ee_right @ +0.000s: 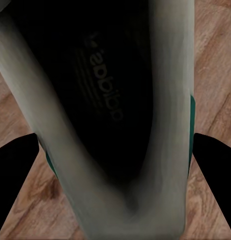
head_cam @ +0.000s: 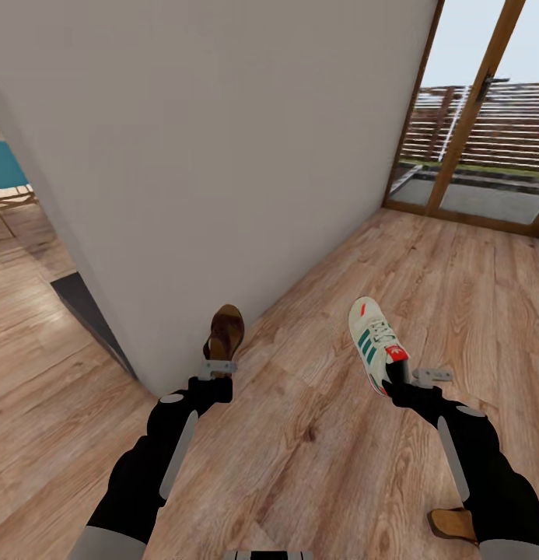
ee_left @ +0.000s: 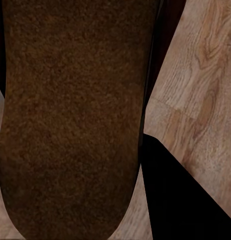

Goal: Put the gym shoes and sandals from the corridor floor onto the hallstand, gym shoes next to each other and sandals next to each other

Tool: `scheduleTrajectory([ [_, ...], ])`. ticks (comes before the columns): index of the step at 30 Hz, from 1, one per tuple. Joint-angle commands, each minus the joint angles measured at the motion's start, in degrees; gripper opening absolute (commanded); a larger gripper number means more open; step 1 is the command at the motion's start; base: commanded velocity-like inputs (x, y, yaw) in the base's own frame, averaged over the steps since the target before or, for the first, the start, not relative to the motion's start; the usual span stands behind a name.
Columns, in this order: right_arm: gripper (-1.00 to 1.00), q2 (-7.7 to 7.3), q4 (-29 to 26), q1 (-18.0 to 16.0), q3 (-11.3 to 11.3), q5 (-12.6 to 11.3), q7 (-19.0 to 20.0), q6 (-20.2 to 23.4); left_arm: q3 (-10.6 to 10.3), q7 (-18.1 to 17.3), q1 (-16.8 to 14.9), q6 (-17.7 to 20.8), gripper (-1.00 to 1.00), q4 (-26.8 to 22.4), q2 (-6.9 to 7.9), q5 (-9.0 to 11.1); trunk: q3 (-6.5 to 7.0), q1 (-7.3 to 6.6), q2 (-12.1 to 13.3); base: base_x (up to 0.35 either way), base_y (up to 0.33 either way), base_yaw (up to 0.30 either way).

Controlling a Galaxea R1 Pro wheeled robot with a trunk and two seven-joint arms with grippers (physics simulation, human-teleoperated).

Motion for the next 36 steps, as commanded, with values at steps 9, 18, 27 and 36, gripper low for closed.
scheduleTrajectory([
  [9,-1.0,-0.05,-0.1,0.0,-0.1,0.1,0.4,0.3,0.1,-0.1,0.0,0.3,-1.0,0.0,0.02,0.2,-0.05,-0.01,0.0,0.064,0.0,0.0],
  [18,-1.0,0.01,-0.1,0.0,-0.1,0.1,0.4,0.3,0.0,-0.1,-0.1,0.3,-1.0,0.0,-0.01,0.2,0.33,-0.01,0.0,0.324,0.0,-0.132],
  [27,-1.0,0.01,-0.1,0.0,-0.1,0.1,0.4,0.3,0.1,-0.1,0.0,0.3,-1.0,0.0,-0.02,0.2,0.95,-0.01,0.0,0.343,0.0,-0.223],
  [36,-1.0,0.01,-0.1,0.0,-0.1,0.1,0.4,0.3,0.0,-0.1,-0.1,0.3,-1.0,0.0,0.01,0.2,1.37,-0.01,0.0,0.333,0.101,-0.153],
])
